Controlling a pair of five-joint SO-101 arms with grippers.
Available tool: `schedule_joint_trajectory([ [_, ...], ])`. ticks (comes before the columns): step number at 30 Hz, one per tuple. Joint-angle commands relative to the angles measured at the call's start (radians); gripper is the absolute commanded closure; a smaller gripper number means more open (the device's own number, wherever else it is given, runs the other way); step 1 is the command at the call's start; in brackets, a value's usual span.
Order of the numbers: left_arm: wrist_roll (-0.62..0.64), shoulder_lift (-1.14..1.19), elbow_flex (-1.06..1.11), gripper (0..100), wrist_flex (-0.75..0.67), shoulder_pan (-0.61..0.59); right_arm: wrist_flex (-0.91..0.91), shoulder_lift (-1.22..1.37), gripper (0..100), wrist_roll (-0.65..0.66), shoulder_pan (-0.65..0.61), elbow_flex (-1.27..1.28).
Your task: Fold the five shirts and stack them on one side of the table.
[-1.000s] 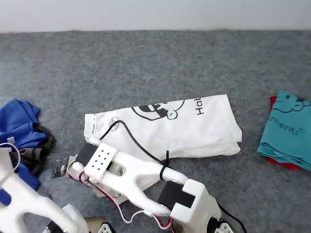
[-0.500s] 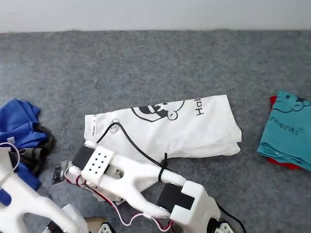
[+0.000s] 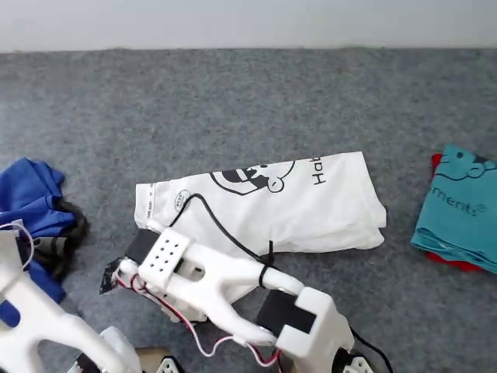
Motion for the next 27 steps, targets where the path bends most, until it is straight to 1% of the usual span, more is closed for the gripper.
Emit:
schedule_joint_trajectory([
  [1, -0.006, -0.020, -0.012, 98, -0.015, 0.009, -0.087, -0.131, 80.4, 0.011, -0.005, 0.104],
  [6, -0.006, -0.015, -0.012, 98, -0.015, 0.008, -0.254, -0.257, 80.4, 0.054, -0.002, 0.308],
  [10, -0.006, -0.015, -0.010, 98, -0.023, 0.011, -0.372, -0.252, 80.4, 0.083, 0.002, 0.423],
  [16, -0.006, -0.015, -0.005, 98, -0.037, 0.011, -0.515, -0.151, 80.8, 0.081, 0.031, 0.474],
  [19, -0.006, -0.015, -0.005, 98, -0.037, 0.011, -0.506, -0.125, 81.5, 0.078, 0.041, 0.436],
  [24, -0.005, -0.015, -0.005, 98, -0.037, 0.011, -0.501, -0.122, 95.2, 0.081, 0.041, 0.428],
  [27, -0.005, -0.014, -0.005, 98, -0.037, 0.011, -0.501, -0.122, 98.1, 0.078, 0.042, 0.428],
])
